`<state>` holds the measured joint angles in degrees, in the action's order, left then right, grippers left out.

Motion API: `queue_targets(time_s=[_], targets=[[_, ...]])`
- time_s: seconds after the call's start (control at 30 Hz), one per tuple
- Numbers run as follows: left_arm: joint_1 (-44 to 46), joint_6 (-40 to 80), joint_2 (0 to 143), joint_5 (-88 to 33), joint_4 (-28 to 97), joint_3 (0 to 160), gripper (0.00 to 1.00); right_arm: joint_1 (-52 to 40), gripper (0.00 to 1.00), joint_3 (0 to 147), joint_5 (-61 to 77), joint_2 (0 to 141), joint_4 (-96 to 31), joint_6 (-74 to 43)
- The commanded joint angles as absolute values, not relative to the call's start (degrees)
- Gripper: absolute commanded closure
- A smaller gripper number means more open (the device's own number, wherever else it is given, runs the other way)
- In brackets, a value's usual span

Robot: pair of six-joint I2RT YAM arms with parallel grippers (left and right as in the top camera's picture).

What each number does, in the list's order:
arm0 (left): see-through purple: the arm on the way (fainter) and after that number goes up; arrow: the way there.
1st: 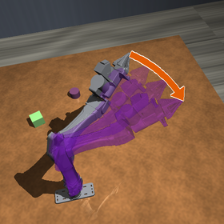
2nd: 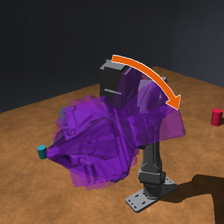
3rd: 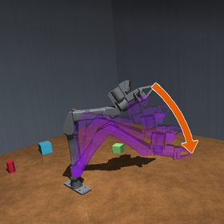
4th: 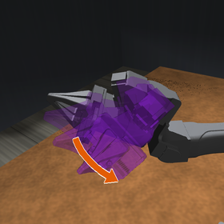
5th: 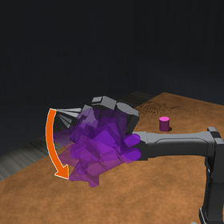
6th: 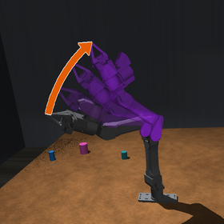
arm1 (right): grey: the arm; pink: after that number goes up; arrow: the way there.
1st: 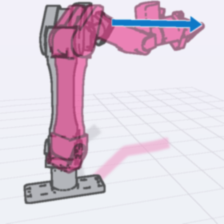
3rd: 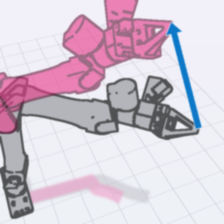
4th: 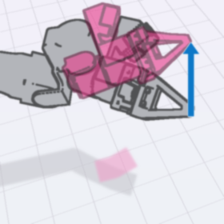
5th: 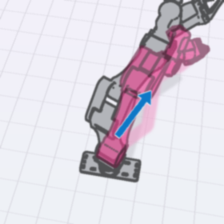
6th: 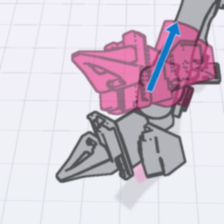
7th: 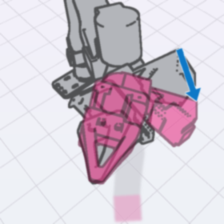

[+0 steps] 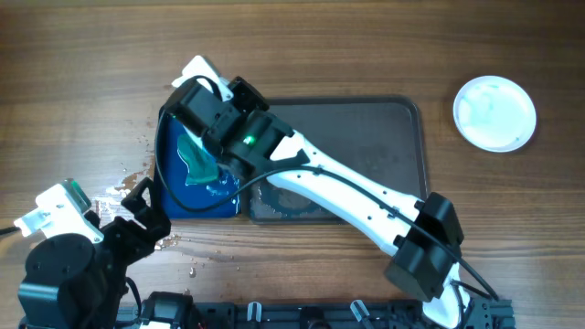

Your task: Clean dirty plates on tray and stack at the side

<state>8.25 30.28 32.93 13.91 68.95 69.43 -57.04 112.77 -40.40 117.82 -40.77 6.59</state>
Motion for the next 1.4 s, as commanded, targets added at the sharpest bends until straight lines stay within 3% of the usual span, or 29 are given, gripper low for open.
queue_targets(time_s=[0.0, 0.4, 0.5, 1.17, 1.3, 1.37], targets=[[8.47, 30.46, 32.34, 15.07, 69.28, 70.22, 0.00, -59.16, 0.95, 114.21, -48.31, 118.30, -37.08, 16.53], [8.47, 30.46, 32.34, 15.05, 69.76, 70.19, 0.00, -64.95, 0.95, 114.15, -55.27, 118.30, -24.99, 61.43], [8.47, 30.46, 32.34, 15.05, 69.76, 70.19, 0.00, -66.22, 0.95, 114.15, -55.92, 118.30, -21.78, 66.13], [8.47, 30.46, 32.34, 15.05, 70.17, 70.19, 0.00, -67.96, 0.95, 114.10, -55.70, 118.32, -21.37, 66.52], [8.47, 30.46, 32.34, 14.85, 70.96, 70.19, 0.00, -65.28, 0.95, 114.10, -47.94, 118.32, -27.38, 43.09], [8.47, 30.46, 32.34, 14.90, 71.22, 70.19, 0.00, -66.48, 0.95, 114.10, -52.71, 118.30, -26.11, 45.69]])
